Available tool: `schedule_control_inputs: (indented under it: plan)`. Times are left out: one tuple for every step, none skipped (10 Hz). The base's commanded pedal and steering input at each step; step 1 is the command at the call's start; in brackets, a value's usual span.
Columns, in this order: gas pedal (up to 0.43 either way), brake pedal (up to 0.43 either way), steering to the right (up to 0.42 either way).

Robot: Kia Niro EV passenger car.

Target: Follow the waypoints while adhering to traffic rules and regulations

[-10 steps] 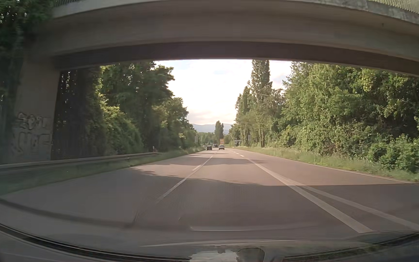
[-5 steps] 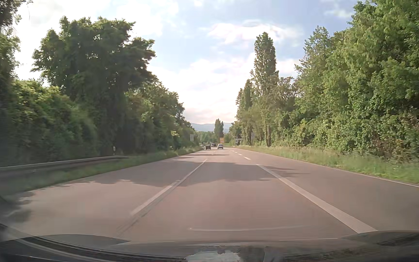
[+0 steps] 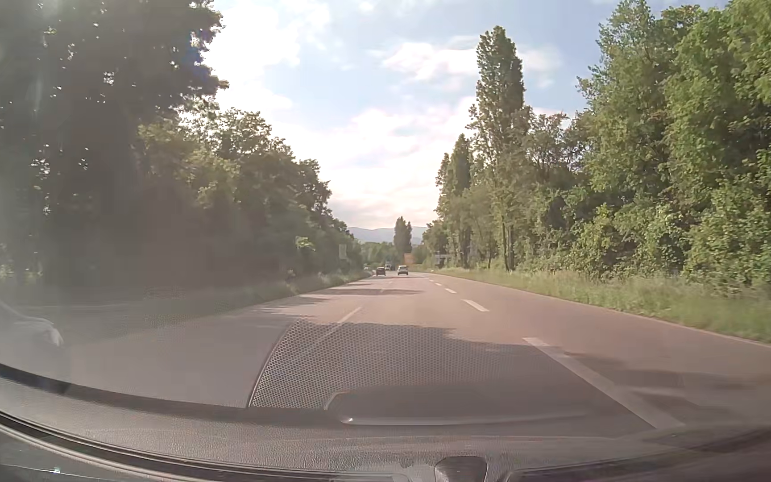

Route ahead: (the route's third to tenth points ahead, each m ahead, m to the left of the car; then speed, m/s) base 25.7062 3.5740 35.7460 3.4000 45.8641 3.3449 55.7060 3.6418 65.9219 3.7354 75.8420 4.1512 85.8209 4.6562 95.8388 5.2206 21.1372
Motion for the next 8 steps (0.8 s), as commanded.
schedule_control_inputs:
  plan:
    - [0.169,0.000,-0.001]
    - [0.169,0.000,-0.001]
    - [0.169,0.000,-0.002]
    - [0.169,0.000,-0.002]
    - [0.169,0.000,-0.002]
    - [0.169,0.000,-0.003]
    - [0.169,0.000,-0.003]
    - [0.169,0.000,-0.003]
